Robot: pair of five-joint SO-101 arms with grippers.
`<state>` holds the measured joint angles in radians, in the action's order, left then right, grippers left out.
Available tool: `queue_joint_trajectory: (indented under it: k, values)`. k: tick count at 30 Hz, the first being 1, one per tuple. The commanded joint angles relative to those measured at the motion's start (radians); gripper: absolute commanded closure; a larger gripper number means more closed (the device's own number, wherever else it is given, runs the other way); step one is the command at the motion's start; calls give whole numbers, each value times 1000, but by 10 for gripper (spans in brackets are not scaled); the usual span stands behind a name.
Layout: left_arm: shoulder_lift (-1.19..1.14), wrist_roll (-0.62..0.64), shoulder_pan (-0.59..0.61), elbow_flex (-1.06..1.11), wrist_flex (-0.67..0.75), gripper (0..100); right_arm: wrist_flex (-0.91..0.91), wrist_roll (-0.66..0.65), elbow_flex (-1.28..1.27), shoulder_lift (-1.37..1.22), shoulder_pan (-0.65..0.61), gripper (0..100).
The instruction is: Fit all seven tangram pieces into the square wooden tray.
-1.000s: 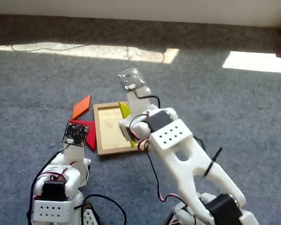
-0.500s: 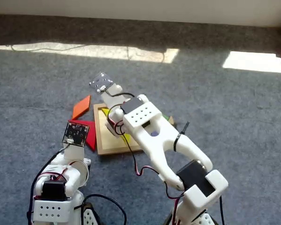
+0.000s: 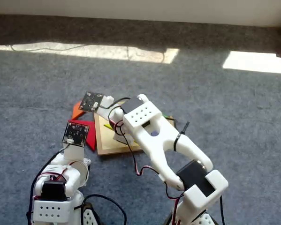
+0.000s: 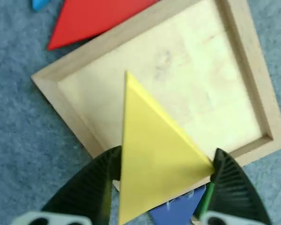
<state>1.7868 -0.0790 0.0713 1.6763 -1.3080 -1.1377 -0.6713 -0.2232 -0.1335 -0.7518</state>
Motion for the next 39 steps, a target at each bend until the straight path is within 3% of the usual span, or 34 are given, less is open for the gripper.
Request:
queue_joint_trajectory:
  k: [1,7,11,18,23,29,35,39]
  values:
    - [21,-8,5,19,-5,993,-48,-12,64,16,-2,608]
    - [21,-8,5,19,-5,993,-120,-14,104,22,-2,636]
    - [21,-8,5,19,-5,993,-117,-3,136,51,27,741]
    - [21,-8,5,19,-5,993,21,265,151,77,94,990]
    - [21,-8,5,19,-5,993,159,371,45,68,117,994]
    - [21,-8,5,19,-5,993,309,384,-136,64,87,994]
    - [21,-8,5,19,-5,993,326,373,-214,64,-28,994]
    - [21,-8,5,19,-5,993,326,261,-245,65,-90,994]
